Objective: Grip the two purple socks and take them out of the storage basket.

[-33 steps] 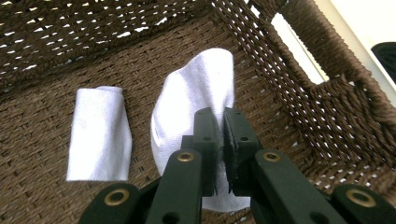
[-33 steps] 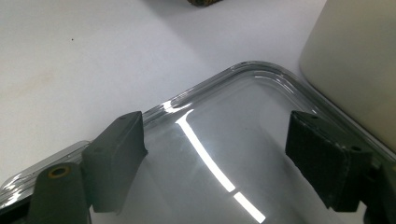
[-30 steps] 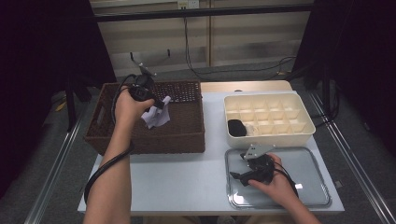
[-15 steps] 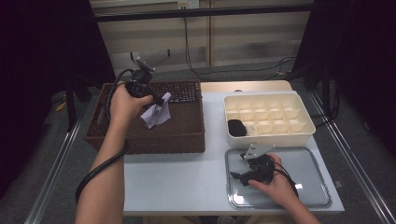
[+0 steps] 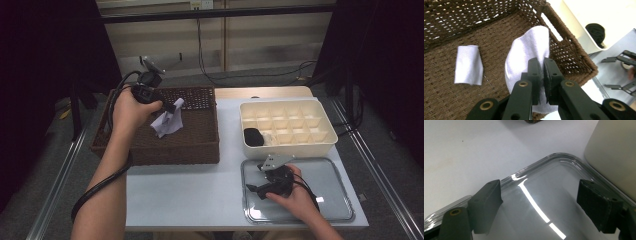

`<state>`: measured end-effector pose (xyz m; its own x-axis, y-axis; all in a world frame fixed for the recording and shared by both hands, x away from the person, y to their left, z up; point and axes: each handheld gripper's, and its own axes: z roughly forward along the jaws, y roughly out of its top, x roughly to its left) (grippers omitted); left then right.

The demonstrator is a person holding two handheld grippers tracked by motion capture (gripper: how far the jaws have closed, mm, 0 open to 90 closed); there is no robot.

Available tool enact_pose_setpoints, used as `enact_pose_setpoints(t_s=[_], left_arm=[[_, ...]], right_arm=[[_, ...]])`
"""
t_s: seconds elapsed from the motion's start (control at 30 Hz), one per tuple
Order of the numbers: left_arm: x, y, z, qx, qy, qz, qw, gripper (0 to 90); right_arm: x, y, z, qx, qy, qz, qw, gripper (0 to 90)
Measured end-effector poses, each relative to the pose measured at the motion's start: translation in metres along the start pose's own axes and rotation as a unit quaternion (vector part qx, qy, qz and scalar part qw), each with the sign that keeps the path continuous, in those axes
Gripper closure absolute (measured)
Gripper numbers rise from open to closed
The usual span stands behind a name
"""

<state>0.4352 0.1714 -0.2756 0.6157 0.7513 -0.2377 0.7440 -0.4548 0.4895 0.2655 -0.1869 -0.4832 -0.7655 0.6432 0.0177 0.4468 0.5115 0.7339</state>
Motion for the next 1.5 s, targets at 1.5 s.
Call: enact_pose_setpoints(t_s=[1.5], left_arm=[[-0.025, -0.028, -0.035, -0.003, -0.028, 0.009, 0.9996, 84.7]], right_arm=[[0.000, 0.000, 0.000, -0.001, -0.001, -0.004, 1.0000, 19.4]])
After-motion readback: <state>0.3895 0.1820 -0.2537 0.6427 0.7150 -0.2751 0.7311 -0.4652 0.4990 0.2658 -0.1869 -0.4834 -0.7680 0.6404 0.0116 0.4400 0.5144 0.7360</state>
